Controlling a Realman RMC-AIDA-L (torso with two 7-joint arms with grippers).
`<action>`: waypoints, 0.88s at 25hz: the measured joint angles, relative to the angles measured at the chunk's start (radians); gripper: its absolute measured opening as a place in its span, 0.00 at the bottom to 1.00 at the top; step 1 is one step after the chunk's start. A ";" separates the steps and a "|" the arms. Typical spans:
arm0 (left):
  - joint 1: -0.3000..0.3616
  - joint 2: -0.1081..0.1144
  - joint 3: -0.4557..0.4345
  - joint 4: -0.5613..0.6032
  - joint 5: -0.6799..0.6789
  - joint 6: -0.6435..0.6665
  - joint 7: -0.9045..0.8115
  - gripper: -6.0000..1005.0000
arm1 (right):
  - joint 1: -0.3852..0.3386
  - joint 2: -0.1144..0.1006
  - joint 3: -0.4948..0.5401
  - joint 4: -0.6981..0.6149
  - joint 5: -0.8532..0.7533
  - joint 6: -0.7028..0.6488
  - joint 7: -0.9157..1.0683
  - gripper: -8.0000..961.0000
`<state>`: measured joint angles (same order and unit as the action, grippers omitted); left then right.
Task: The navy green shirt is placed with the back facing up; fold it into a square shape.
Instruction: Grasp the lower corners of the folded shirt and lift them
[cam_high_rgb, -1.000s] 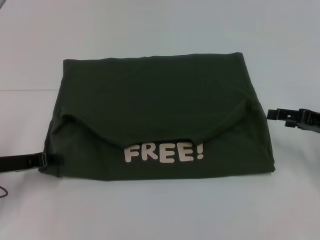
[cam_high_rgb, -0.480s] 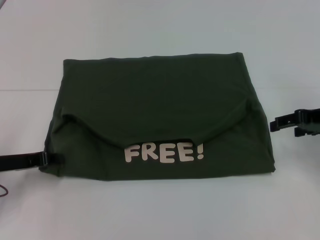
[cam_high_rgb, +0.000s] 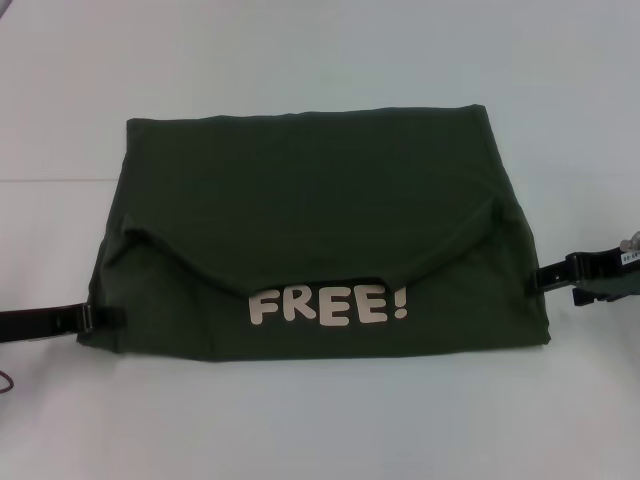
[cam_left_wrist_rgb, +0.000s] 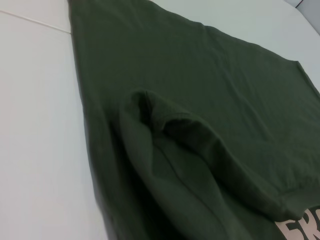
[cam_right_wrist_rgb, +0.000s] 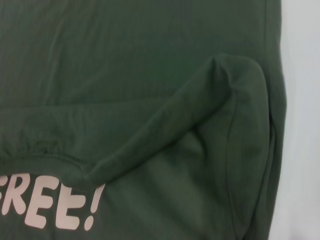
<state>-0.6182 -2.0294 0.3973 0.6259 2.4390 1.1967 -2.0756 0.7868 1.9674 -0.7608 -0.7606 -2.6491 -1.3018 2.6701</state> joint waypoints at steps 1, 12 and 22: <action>0.000 0.000 0.000 0.000 0.000 0.000 0.001 0.05 | 0.000 0.003 0.000 0.007 0.000 0.006 -0.003 0.87; 0.000 -0.002 0.000 0.000 0.000 0.003 0.003 0.05 | -0.001 0.031 -0.025 0.084 0.005 0.091 -0.021 0.87; 0.000 -0.002 0.000 0.000 0.000 0.001 0.005 0.05 | 0.005 0.043 -0.024 0.087 0.033 0.102 -0.040 0.86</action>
<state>-0.6181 -2.0310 0.3973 0.6259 2.4390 1.1980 -2.0708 0.7917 2.0109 -0.7852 -0.6737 -2.6163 -1.2000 2.6302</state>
